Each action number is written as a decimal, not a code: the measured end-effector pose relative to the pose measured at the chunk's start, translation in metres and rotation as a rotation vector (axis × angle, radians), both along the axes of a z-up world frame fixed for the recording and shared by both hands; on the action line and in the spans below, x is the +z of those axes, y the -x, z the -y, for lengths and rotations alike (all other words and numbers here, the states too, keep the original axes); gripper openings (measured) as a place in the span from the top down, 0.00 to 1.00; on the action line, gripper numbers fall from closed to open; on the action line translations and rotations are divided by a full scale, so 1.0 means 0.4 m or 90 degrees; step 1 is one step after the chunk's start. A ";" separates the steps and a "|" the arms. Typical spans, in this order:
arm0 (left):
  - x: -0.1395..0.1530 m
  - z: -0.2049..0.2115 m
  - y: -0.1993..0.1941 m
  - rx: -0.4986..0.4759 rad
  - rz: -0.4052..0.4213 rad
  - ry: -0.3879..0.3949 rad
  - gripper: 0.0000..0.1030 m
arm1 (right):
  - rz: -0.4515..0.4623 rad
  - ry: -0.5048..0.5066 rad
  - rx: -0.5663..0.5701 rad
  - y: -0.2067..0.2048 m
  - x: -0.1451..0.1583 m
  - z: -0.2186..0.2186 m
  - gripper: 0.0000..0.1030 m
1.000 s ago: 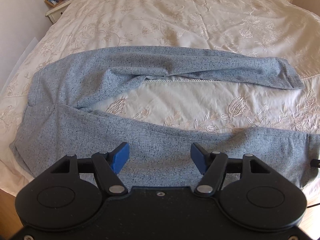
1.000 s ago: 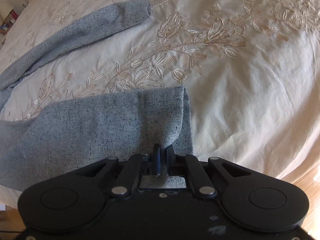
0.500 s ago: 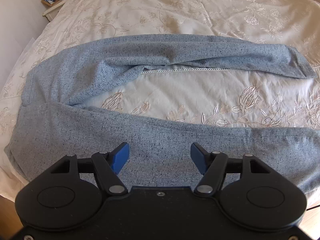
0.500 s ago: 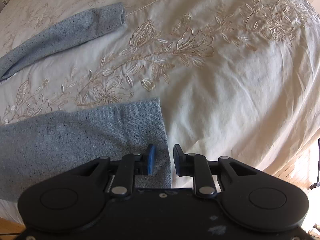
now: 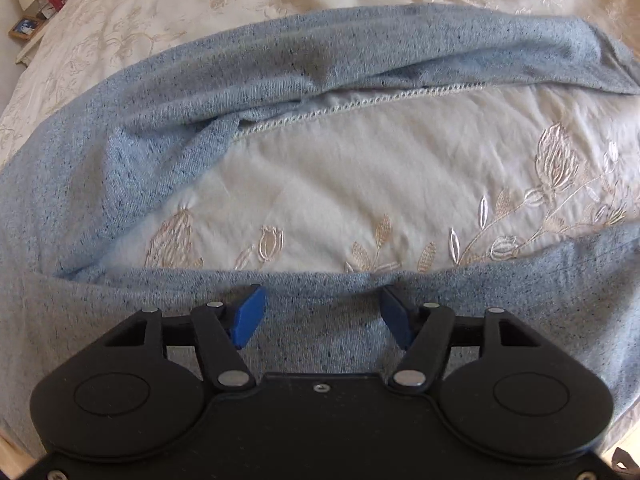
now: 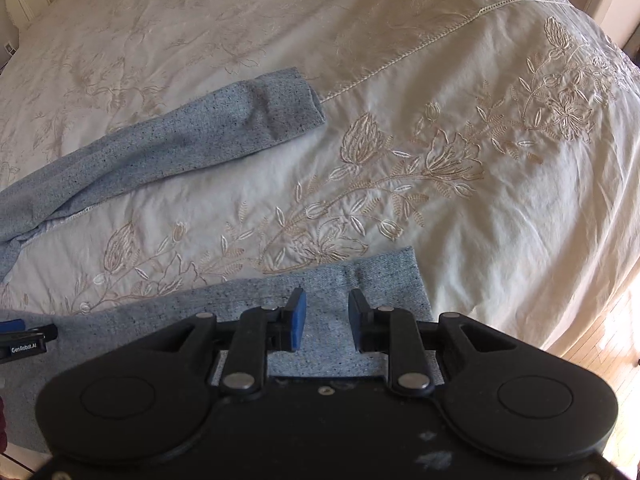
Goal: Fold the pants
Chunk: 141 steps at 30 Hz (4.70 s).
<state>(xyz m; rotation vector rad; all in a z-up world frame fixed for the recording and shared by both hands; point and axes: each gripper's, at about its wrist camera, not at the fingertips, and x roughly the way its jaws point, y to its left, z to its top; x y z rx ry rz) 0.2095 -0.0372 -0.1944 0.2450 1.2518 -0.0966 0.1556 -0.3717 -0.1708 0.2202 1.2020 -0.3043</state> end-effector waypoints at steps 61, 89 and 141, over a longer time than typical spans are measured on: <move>0.205 -0.211 -0.315 0.147 0.082 0.021 0.45 | 0.021 -0.045 -0.063 -0.560 -0.030 0.216 0.71; 0.123 -0.377 -0.484 0.260 -0.080 0.120 0.45 | -0.151 -0.028 -0.137 -0.810 -0.238 -0.047 0.98; -0.071 -0.488 -0.569 0.369 -0.242 0.233 0.86 | -0.011 -0.093 -0.206 -0.386 0.041 -0.042 0.98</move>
